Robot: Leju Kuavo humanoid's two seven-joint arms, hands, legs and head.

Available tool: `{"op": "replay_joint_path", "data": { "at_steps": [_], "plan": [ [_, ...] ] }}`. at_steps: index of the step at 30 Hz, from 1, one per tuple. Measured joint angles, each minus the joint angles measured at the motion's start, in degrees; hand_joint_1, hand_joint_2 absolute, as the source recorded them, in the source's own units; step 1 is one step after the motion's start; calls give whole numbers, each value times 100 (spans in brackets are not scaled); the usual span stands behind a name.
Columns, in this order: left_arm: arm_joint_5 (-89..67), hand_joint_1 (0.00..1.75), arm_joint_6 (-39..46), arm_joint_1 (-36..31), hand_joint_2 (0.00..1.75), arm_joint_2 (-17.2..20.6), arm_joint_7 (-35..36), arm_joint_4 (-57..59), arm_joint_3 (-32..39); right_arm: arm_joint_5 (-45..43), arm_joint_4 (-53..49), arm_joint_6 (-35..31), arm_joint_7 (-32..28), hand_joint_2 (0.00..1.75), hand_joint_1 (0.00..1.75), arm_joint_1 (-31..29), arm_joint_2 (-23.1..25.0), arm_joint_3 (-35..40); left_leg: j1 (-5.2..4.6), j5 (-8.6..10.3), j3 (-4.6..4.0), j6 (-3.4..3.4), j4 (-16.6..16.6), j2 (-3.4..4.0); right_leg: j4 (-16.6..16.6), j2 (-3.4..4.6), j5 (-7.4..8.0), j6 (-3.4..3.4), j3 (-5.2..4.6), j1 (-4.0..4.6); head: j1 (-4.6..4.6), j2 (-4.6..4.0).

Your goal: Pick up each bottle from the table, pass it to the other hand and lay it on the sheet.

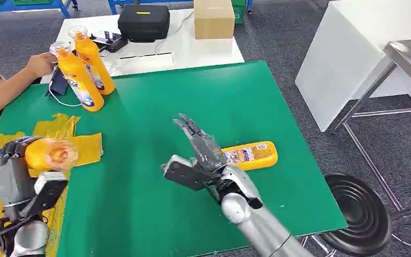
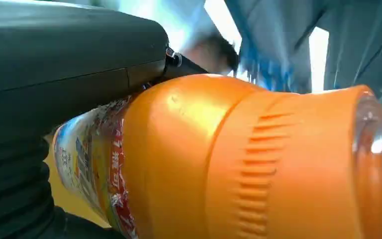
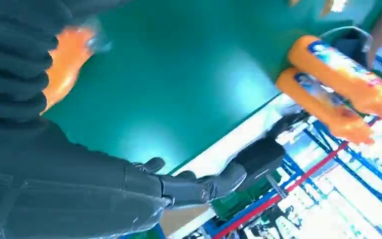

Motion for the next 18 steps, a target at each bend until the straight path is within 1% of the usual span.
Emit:
{"op": "replay_joint_path", "data": {
  "at_steps": [3,5,7,9,12,16,18],
  "plan": [
    [-1158,175,275,122,175,-24,402,13,28,-194,-265,348,37,175,0,-16,-454,-99,0,0,-1,0,0,-2,0,-2,1,1,1,-3,0,0],
    [-1985,175,299,115,175,7,829,195,28,-337,-347,454,96,175,0,-61,-782,-140,-4,0,3,1,0,-4,-1,-3,3,4,4,-12,0,0],
    [-2371,175,301,122,175,132,1246,554,-35,-444,-402,506,162,175,0,-90,-1079,-226,-2,0,4,1,0,-4,1,-3,3,4,4,-10,2,0],
    [-2419,175,303,138,175,228,1394,785,-72,-490,-428,524,186,175,0,-101,-1320,-304,1,0,4,1,0,5,2,0,4,4,4,-8,2,0],
    [-2467,175,310,117,175,321,1422,1023,-105,-496,-471,539,186,175,0,-105,-1525,-352,2,0,4,1,0,2,2,0,3,4,3,-5,0,2],
    [-2472,175,301,114,175,359,1468,1163,-160,-496,-522,539,199,175,0,-105,-1628,-365,5,0,2,0,0,1,2,0,3,4,2,-3,0,0],
    [-2474,175,82,92,175,451,1759,1257,-254,-546,-544,574,284,175,0,-101,-1700,-370,4,0,3,0,0,1,0,0,3,4,1,-3,0,0]
  ]
}}
